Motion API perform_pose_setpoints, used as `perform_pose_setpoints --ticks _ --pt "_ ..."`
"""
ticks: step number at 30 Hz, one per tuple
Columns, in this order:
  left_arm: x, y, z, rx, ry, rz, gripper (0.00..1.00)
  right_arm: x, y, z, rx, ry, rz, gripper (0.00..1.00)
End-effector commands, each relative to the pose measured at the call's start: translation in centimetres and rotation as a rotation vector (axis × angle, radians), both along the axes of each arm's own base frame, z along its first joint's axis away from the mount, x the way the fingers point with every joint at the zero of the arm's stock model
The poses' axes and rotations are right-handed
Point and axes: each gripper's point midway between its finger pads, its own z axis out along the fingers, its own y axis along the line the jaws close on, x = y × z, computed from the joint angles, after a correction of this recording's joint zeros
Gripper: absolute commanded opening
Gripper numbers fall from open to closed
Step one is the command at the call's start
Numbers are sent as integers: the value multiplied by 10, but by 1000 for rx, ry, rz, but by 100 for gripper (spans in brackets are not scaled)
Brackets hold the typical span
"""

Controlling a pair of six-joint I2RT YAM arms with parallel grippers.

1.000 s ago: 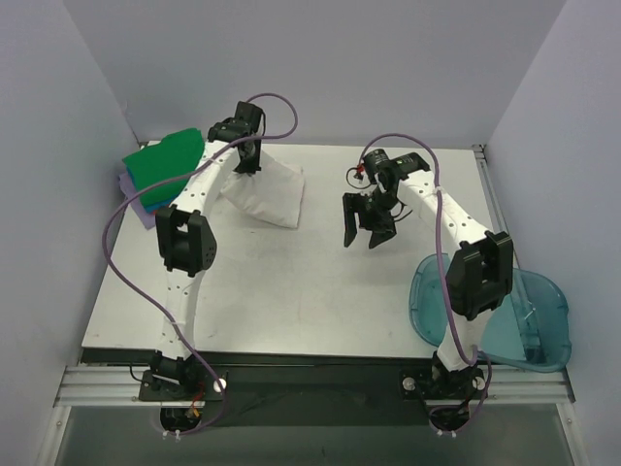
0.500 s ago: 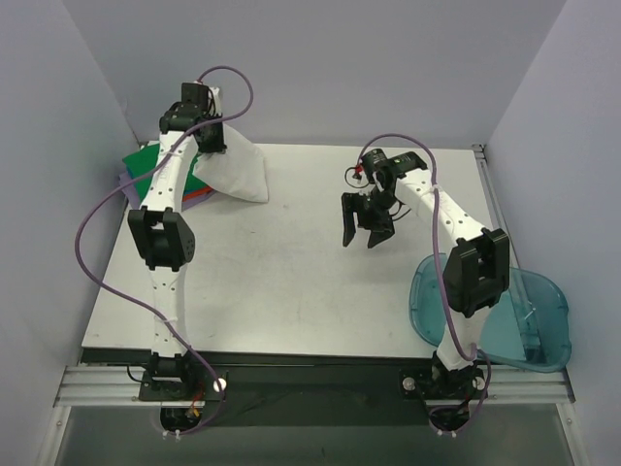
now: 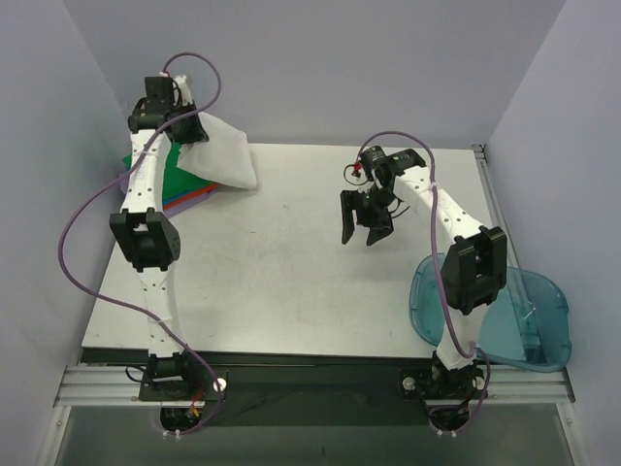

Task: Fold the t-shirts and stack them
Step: Put the neatly folded tshirt into the corner of the board with the left arm

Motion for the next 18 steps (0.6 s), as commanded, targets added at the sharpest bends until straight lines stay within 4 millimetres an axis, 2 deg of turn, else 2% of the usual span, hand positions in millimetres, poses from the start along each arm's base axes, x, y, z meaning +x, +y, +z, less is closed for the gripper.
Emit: perform_pose_setpoints --ticks 1,2,3,5,8,12,13,18 --pt "0 29 130 -52 -329 23 0 -4 -6 6 -22 24 -6 63" --pt "1 33 138 -62 -355 23 0 -4 -6 6 -23 23 -4 63" --pt "-2 45 147 -76 -371 45 0 -3 -5 6 -22 22 -4 63" --pt "-3 50 159 -104 -404 39 0 -3 -5 6 -22 24 -4 63" --pt "-5 66 158 -125 -402 57 0 -3 -4 5 -20 29 -8 63" --pt "-8 84 133 -147 -331 78 0 -3 -5 6 -24 27 -9 63" --pt "-9 86 119 -156 -296 83 0 -3 -5 7 -24 24 -9 63" --pt "-15 100 79 -152 -191 105 0 -4 -7 8 -29 20 -12 63"
